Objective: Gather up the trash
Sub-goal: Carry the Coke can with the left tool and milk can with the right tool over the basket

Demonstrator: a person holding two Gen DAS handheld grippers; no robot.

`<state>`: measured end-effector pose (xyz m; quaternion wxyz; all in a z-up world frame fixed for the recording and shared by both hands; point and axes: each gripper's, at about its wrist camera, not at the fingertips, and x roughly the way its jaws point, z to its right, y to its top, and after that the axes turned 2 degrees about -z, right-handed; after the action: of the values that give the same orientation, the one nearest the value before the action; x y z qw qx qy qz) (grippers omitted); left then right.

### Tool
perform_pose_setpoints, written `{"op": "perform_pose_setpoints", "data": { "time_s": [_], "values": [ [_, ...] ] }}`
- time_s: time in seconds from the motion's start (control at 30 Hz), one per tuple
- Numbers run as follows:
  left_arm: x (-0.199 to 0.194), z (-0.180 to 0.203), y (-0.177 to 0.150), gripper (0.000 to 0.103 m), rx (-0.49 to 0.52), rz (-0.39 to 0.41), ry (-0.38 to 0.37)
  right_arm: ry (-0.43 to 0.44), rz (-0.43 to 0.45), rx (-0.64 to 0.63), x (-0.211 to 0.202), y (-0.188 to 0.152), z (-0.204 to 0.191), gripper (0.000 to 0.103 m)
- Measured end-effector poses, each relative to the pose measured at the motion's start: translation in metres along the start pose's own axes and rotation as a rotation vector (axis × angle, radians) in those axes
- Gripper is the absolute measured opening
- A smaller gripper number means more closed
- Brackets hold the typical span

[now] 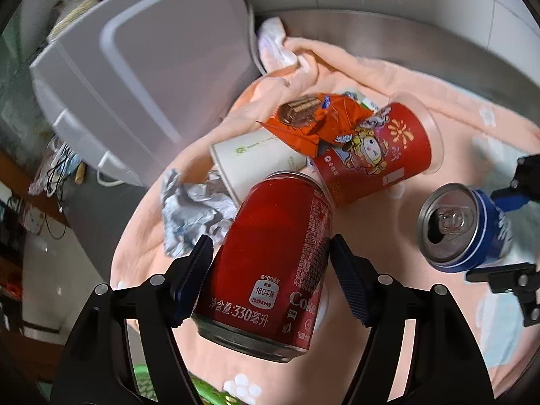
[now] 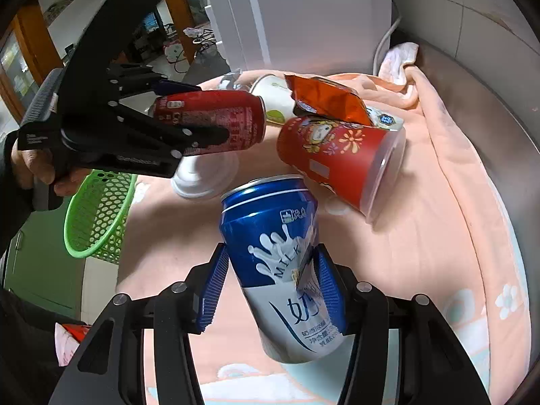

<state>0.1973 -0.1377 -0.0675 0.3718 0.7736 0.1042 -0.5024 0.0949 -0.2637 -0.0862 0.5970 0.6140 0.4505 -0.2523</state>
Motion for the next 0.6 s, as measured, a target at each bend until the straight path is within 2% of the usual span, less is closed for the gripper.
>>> {"op": "perform_pose_setpoints", "data": {
  "time_s": [0.3,0.6],
  "values": [
    [-0.043,-0.030,-0.032,0.070,-0.159,0.069,-0.023,0.028,0.028,-0.037,-0.007,0.004,-0.025,0.050],
    [-0.071,-0.062,-0.081,0.069,-0.302,0.084,0.012,0.075,0.030,-0.080,0.000,0.010,-0.056,0.050]
  ]
}}
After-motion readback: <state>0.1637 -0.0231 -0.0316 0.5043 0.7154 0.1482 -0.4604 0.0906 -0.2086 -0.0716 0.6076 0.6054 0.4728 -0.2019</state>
